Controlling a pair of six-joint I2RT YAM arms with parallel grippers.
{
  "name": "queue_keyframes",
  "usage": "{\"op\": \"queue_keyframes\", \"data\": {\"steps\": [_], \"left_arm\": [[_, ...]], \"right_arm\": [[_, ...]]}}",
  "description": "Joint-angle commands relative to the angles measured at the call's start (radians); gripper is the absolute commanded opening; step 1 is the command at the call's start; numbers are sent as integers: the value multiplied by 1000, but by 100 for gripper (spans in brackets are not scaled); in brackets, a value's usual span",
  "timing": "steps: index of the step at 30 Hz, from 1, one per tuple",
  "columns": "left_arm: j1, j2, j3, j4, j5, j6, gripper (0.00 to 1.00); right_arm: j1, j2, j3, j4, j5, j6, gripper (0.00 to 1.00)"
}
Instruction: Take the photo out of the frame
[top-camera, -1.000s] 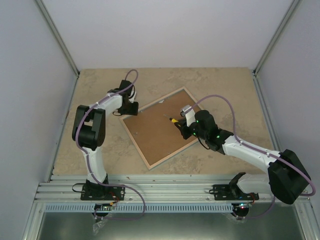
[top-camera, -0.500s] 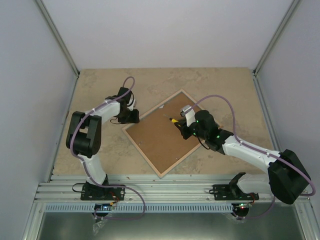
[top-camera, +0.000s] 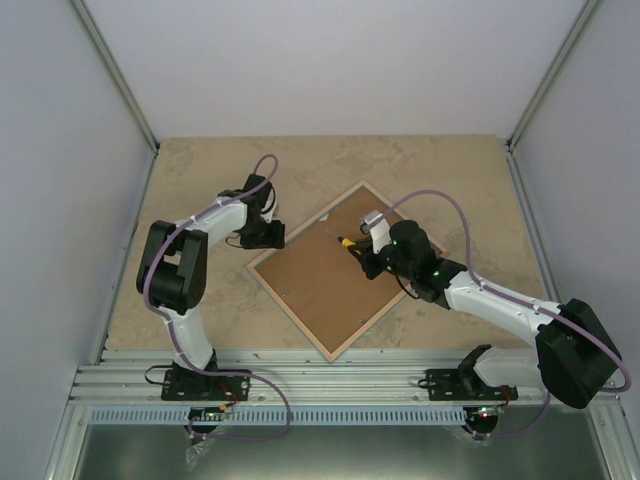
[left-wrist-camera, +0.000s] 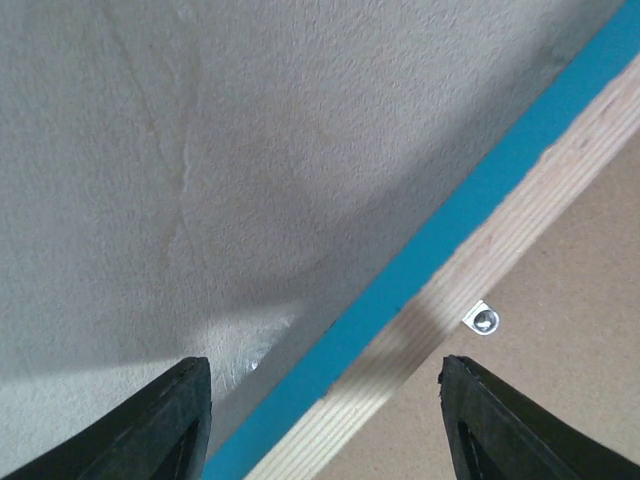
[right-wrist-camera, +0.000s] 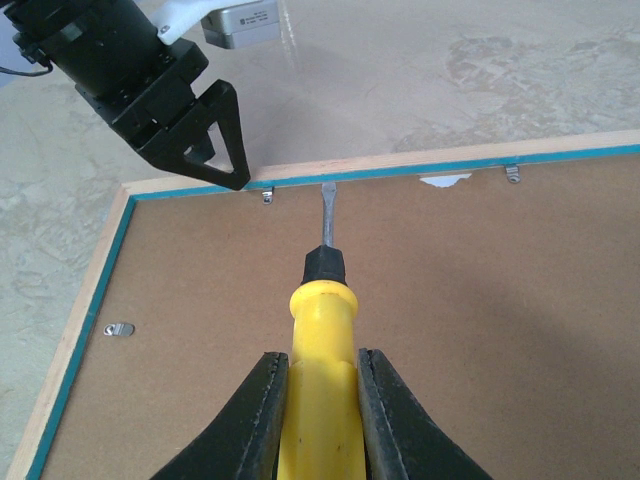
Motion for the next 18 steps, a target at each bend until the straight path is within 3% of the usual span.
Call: {"op": "queue_keyframes", "data": {"steps": [1,11,18], "left_arm": [[-1,30,18,-22,5,28,64],[-6,44,-4,-8,51,28,54],[-6,26,-41,5,44,-6,36]], "right_arm": [[-6,-17,0,14,0,-10,1],[-6,2,6,31,-11,-12,0],[-6,19,16,42,-26,-12,0]]}}
